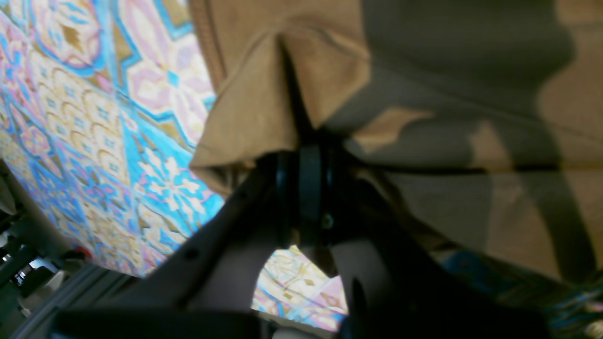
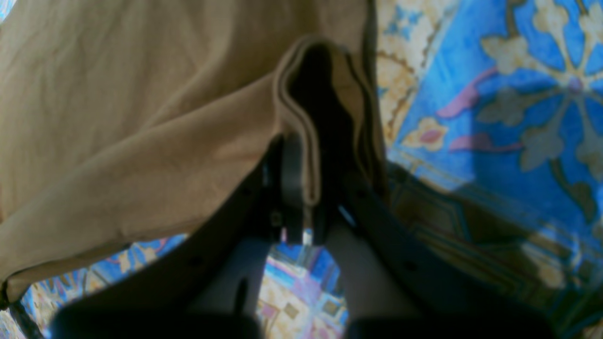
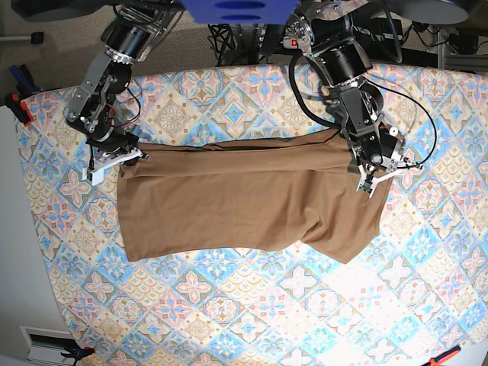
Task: Layout the t-shirt on the table in an organized manner, then fold the t-shirt properly
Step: 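Release the folded edge with the right gripper and grasp the shirt's hem corner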
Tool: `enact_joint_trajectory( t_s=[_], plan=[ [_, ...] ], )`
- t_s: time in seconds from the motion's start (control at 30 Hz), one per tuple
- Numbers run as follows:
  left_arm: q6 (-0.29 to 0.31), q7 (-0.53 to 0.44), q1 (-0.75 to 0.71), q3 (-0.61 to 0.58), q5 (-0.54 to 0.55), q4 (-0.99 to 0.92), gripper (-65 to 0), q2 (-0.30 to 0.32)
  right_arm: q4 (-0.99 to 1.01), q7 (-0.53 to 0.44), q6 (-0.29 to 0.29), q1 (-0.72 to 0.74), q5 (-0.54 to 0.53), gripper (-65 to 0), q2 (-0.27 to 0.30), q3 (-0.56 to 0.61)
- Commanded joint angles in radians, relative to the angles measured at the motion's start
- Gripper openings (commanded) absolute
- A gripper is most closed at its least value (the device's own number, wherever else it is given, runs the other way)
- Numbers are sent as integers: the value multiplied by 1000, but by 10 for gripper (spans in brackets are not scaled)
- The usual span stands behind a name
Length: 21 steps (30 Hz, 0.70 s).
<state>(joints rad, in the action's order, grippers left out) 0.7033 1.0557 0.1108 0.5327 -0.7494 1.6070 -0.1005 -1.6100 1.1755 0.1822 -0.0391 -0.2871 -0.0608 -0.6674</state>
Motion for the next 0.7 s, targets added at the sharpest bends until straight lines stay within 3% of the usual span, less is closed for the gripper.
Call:
enact_joint_trajectory(
  t_s=[0.0, 0.03, 0.13, 0.23, 0.3, 0.53, 0.67],
  plan=[
    [-5, -5, 20, -3, -5, 19, -650, 2, -20, -7, 0, 12, -11, -650, 6, 2],
    [-5, -5, 20, -3, -5, 28, -640, 0, -22, -7, 0, 11, -11, -610, 6, 2],
    [-5, -5, 17, -3, 9, 68, -504, 0, -22, -7, 0, 12, -11, -514, 6, 1],
    [-5, -4, 11, -3, 43, 117, -382, 2, -22, -10, 0, 12, -11, -458, 16, -1],
    [-5, -4, 0, -3, 57, 137, -334, 3, -22, -30, 0, 12, -11, -445, 29, -1],
    [-5, -10, 0, -3, 64, 171, -316, 2, -31, -62, -2, 12, -11, -443, 60, -4],
    [-5, -10, -10, 37, 186, 263, -315, 0, -68, -62, -8, 11, -11, -443, 63, -5]
  ],
)
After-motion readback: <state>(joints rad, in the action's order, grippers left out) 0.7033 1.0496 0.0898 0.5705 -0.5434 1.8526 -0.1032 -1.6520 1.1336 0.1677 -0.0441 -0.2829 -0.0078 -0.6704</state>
